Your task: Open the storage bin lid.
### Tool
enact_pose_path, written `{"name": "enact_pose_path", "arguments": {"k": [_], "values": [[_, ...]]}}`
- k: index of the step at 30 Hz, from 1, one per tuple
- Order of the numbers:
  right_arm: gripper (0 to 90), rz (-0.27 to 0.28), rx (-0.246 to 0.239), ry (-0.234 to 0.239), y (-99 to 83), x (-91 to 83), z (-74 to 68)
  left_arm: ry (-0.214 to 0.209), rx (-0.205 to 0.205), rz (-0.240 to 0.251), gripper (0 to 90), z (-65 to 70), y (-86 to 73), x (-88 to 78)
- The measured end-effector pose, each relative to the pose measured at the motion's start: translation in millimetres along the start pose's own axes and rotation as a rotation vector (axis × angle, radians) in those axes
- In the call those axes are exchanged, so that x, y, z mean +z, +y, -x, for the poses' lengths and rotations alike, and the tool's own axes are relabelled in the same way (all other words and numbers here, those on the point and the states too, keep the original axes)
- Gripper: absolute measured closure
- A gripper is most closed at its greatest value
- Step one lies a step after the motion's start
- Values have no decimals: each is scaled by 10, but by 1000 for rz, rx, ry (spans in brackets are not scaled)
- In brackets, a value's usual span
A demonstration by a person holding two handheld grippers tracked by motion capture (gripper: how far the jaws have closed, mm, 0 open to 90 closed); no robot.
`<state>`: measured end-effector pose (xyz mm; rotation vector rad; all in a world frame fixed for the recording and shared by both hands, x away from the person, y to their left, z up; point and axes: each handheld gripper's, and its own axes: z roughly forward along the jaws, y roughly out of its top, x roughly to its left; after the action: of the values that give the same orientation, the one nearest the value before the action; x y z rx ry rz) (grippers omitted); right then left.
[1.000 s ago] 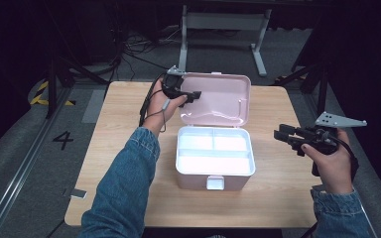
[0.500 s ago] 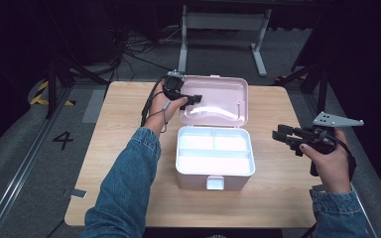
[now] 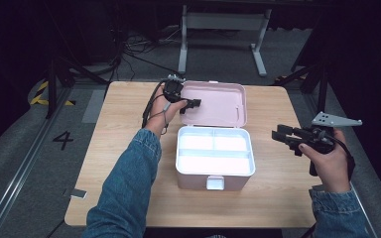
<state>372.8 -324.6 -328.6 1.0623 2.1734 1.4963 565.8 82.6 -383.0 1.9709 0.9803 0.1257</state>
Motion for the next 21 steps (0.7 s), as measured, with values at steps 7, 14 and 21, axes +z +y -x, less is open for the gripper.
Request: {"name": "enact_pose_path", "arguments": {"k": [7, 14, 21], "values": [[595, -2, 7, 1, -5, 5, 3, 2, -36, -29, 257, -33, -64, 49], [587, -5, 11, 4, -11, 24, 2, 5, -76, -67, 244, -50, -101, 87], [583, -8, 14, 6, -15, 34, 13, 64, -98, -120, 224, -33, -107, 96]]}}
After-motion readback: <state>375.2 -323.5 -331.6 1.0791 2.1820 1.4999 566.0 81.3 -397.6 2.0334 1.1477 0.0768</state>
